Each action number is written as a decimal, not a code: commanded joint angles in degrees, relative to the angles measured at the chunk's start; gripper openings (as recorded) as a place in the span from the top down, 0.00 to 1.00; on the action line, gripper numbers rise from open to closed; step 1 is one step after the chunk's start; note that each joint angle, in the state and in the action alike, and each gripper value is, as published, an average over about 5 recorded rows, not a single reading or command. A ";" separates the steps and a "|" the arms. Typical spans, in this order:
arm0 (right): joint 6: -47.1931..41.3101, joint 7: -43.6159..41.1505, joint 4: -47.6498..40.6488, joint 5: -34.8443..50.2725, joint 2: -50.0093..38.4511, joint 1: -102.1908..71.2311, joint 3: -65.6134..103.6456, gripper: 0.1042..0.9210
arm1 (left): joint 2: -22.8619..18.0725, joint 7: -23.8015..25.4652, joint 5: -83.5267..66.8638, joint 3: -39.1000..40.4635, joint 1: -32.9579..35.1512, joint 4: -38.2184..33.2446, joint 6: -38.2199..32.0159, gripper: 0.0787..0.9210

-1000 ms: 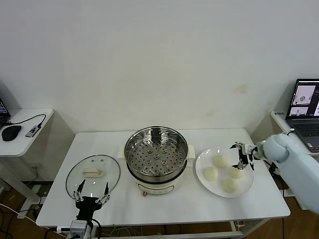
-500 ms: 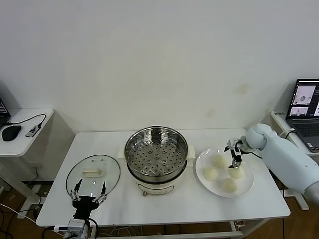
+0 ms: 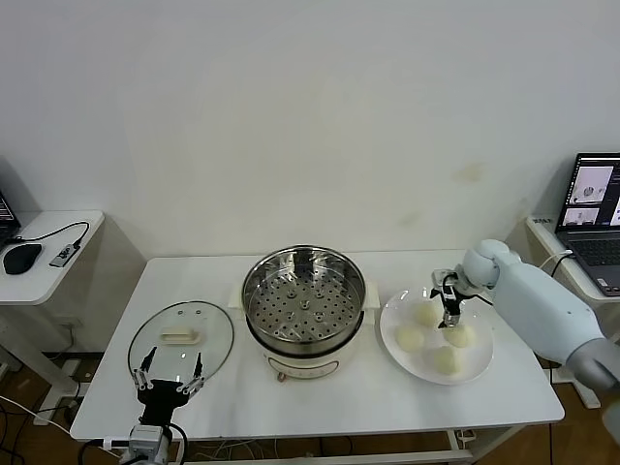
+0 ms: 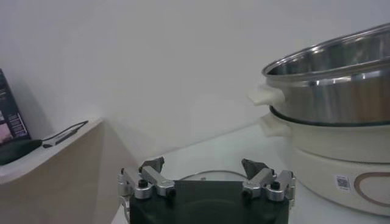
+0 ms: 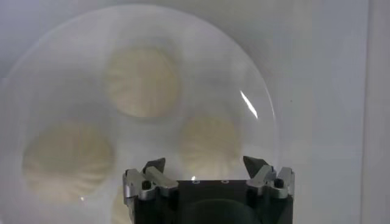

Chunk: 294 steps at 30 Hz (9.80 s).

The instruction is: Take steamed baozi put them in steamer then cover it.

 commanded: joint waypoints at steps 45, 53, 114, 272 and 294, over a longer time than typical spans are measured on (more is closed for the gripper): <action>0.05 0.34 20.41 31.50 -6.24 37.07 -24.31 0.48 | 1.51 -0.89 -24.29 0.75 -0.82 -2.59 2.59 0.12; 6.31 2.66 20.97 36.91 3.56 42.43 -32.71 0.48 | 2.16 -0.93 -23.17 0.55 -0.78 -2.27 1.36 0.12; 11.50 6.96 17.52 29.96 13.51 41.98 -42.04 0.12 | 2.88 -0.50 -19.26 -1.87 -0.55 -5.01 1.54 0.12; -35.22 21.42 16.24 49.58 26.46 26.84 -37.63 0.44 | 3.76 0.31 -13.64 -3.32 -0.52 -4.17 -0.94 0.12; -16.88 -4.19 33.11 40.22 -3.28 42.07 -37.13 0.12 | 4.58 0.26 -13.29 -3.12 -1.36 -4.16 -0.94 0.12</action>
